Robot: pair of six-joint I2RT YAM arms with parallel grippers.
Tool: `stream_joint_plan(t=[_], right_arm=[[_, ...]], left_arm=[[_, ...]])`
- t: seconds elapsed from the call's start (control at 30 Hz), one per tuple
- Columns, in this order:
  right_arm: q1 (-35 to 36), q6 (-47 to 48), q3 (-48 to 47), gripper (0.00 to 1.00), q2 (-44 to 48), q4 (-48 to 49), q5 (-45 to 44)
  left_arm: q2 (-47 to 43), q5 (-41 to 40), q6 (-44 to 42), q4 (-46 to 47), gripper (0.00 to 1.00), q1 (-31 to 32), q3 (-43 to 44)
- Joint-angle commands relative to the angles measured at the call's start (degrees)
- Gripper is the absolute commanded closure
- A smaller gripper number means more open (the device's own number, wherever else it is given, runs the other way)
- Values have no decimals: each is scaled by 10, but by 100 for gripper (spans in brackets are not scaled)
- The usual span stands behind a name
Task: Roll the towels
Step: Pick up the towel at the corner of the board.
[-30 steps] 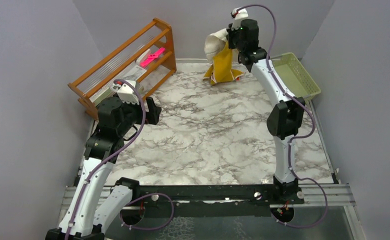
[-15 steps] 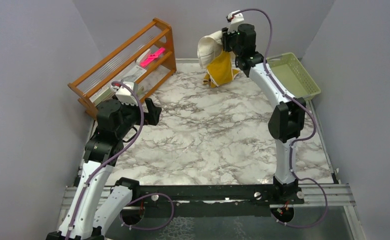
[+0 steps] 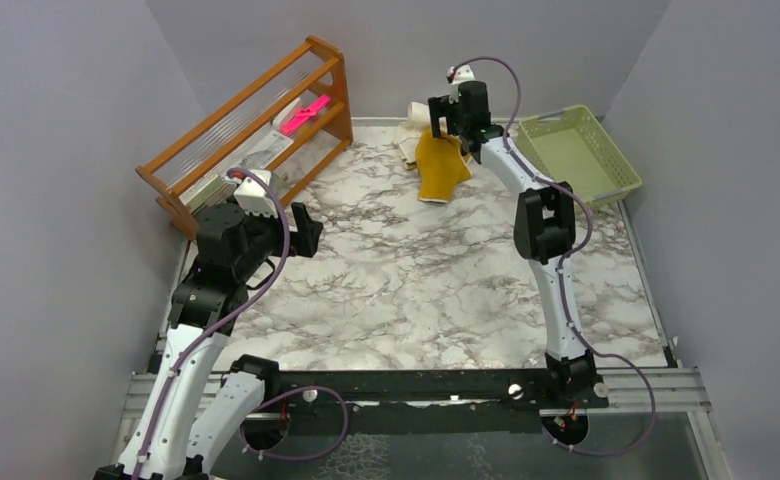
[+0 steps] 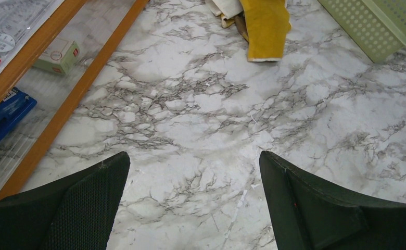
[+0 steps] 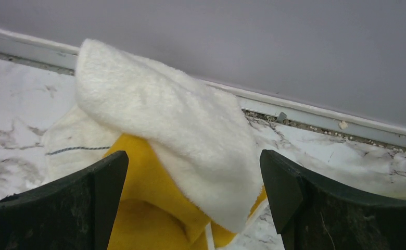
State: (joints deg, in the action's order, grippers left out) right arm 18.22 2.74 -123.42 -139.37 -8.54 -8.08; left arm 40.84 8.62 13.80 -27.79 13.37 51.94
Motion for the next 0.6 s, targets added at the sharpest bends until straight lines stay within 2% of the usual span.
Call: stream_joint_plan(t=[0.0,0.17,0.23,0.27,0.3,0.37,0.43,0.47,0.57], right_arm=[[-42,-61,-111,0,-81,-56,36],[-77,-136,-129,1,-126,-43,123],[-81,-148,-137,8,-142,-47,154],[-82,-152,-138,17,-145,-47,170],[-82,-156,-136,30,-145,-45,183],[-82,-166,-123,66,-135,-32,210],[-82,-178,-103,92,-114,-8,233],[-82,-183,-96,98,-101,2,242],[-82,-192,-93,99,-64,26,261]], left_arm=[[-8,-10,-10,-7,1,1,-5],[-10,-18,-16,-17,1,1,-4],[-10,-20,-17,-19,1,1,-2],[-9,-21,-18,-20,1,1,-2],[-8,-22,-17,-19,1,1,-1],[-6,-21,-18,-20,1,1,0],[-4,-21,-18,-20,1,1,-1],[-3,-21,-18,-19,1,1,-1],[-2,-22,-18,-20,1,1,-2]])
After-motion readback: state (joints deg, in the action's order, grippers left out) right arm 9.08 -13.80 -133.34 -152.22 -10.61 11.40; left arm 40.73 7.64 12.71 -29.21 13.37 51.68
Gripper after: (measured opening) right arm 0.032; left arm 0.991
